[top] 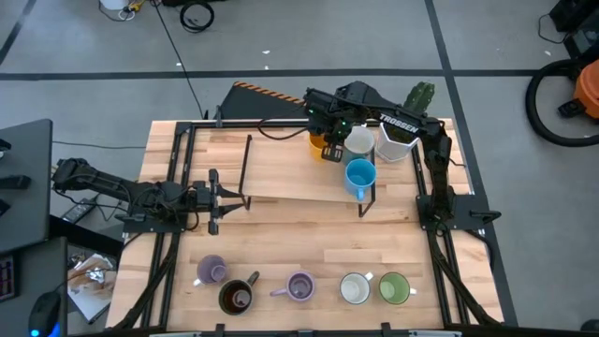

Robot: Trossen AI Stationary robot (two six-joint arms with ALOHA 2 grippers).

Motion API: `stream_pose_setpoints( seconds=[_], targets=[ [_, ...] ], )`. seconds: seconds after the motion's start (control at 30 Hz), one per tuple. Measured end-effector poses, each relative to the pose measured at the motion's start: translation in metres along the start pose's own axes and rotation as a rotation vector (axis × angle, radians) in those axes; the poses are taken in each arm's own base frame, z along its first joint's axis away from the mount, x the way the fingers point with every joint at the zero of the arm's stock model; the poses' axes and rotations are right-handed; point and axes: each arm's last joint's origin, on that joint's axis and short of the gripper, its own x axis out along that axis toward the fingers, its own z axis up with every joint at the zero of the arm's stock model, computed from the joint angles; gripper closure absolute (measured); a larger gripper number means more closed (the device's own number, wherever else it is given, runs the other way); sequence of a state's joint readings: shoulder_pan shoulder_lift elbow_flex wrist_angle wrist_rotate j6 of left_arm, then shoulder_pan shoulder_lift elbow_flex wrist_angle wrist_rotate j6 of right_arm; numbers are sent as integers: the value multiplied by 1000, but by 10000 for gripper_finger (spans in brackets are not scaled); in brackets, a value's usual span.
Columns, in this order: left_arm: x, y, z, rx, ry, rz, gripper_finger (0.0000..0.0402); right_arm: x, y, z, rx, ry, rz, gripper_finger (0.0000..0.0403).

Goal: Place coffee mugs
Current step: Put the yellow mug on the shelf

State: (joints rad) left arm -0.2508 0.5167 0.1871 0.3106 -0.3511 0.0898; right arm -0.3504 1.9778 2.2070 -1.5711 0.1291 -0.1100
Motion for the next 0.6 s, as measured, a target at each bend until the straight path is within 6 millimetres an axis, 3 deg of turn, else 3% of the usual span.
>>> stream_pose_setpoints(
  seconds=[0.6],
  targets=[
    [0,0,0,0,2,0,285,0,0,0,11,0,0,380]
  ],
)
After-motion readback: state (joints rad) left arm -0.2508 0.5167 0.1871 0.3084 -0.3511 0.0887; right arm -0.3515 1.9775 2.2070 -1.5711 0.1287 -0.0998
